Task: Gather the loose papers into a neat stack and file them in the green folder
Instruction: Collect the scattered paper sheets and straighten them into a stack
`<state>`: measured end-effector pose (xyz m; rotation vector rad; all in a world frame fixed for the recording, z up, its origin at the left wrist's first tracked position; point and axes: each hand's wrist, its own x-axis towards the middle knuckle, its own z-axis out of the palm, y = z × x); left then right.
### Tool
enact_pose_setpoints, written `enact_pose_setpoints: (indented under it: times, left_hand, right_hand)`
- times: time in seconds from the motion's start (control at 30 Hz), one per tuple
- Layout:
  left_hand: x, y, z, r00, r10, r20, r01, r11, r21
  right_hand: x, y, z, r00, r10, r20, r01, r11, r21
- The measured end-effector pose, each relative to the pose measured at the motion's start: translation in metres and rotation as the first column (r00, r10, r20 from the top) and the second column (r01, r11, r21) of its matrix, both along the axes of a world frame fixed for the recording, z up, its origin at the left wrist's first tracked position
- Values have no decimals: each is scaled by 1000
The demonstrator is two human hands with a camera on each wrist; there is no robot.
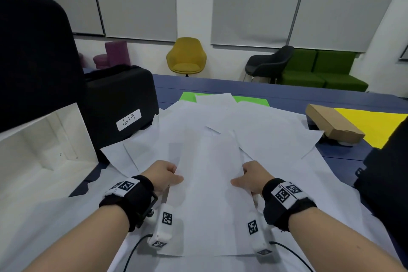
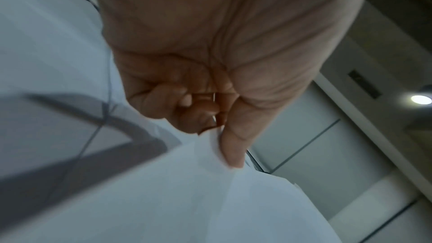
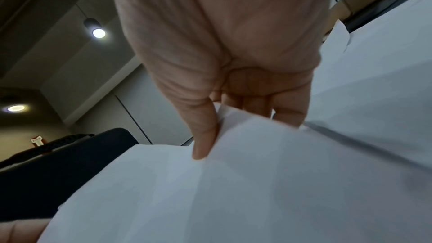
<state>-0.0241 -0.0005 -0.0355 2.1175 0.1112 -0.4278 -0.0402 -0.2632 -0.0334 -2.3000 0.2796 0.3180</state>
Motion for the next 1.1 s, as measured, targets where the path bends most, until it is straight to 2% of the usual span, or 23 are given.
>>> enact_pose_setpoints:
  times: [0.1, 0.17, 0.23, 0.33, 0.37, 0.47, 0.6, 0.7, 0.9, 0.97, 1.03, 1.1]
  left_hand:
    - [3, -12, 4, 998, -30, 54, 32, 999, -35]
    - [2, -23, 8, 996, -16, 84, 23, 997, -80]
    - [1, -36, 10, 997, -15, 81, 26, 991, -133]
    - [-5, -59, 9, 995, -91, 31, 95, 984, -153]
    - [-7, -67, 8, 992, -125, 13, 125, 982, -142]
    - [-15, -94, 2, 981, -181, -73, 168, 974, -153]
    - [-26, -132, -2, 949, -209, -238, 145, 954, -261]
    - [-27, -156, -5, 936, -192, -296, 93, 944, -317]
    - [-39, -187, -2, 913, -135, -385, -61, 888, -456]
    - [-43, -192, 0, 908, -152, -391, -54, 881, -470]
    - [-41, -198, -8, 919, -144, -368, -19, 914, -405]
    - [-39, -204, -15, 939, -189, -288, 82, 934, -348]
  right_hand:
    - [-2, -23, 6, 994, -60, 88, 48, 990, 130]
    - [-5, -44, 13, 972, -149, 179, 103, 965, 241]
    - [-13, -70, 22, 939, -243, 244, 171, 944, 282]
    - [-31, -120, 33, 926, -319, 204, 274, 937, 217]
    - [-35, -138, 31, 926, -332, 179, 308, 940, 147]
    - [-51, -178, 25, 940, -334, 67, 341, 919, -196]
    - [-71, -194, 13, 940, -330, -89, 259, 858, -444]
    - [-79, -194, 4, 934, -337, -122, 251, 858, -449]
    - [-79, -197, -15, 934, -350, -78, 297, 877, -379]
    - [-81, -196, -18, 929, -361, -74, 317, 885, -340]
    - [-83, -193, -18, 927, -370, -56, 338, 892, -301]
    - [-87, -190, -19, 928, -373, -4, 359, 897, -260]
